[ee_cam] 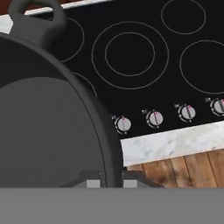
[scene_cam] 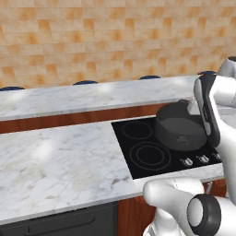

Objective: Move the pot and pan from the stove into the sink.

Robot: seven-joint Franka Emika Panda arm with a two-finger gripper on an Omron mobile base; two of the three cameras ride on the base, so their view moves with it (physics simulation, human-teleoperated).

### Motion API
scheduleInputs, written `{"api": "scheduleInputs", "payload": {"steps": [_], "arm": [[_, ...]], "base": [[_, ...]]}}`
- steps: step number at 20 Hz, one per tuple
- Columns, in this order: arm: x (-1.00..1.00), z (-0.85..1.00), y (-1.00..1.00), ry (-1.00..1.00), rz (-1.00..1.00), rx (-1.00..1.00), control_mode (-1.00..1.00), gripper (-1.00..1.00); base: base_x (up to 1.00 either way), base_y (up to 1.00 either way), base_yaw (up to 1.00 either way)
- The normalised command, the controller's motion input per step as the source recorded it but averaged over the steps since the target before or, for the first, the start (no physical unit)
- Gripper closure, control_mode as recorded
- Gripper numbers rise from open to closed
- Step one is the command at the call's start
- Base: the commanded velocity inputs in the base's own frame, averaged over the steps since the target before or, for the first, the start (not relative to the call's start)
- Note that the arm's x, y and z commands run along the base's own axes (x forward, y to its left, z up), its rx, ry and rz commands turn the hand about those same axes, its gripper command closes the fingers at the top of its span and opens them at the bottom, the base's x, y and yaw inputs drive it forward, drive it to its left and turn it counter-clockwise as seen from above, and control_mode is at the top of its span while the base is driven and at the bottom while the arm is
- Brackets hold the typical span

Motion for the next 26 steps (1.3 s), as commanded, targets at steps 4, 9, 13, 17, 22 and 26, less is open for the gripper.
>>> {"api": "scheduleInputs", "payload": {"steps": [4,9,13,17,22,26], "arm": [[-0.57,0.0,-0.07,-0.28,0.17,0.07,-1.0,1.0],[-0.17,0.0,0.0,-0.13,0.08,0.0,-1.0,1.0],[-0.12,-0.03,-0.02,0.0,0.0,0.0,-1.0,1.0],[0.0,0.0,0.0,0.0,0.0,0.0,1.0,1.0],[0.0,0.0,0.0,0.0,0.0,0.0,1.0,1.0],[0.0,0.0,0.0,0.0,0.0,0.0,1.0,1.0]], "base": [[0.0,0.0,0.0],[0.0,0.0,0.0],[0.0,0.0,0.0],[-0.73,-0.21,0.0],[-0.76,-0.24,0.0],[-0.17,-0.32,-0.31]]}}
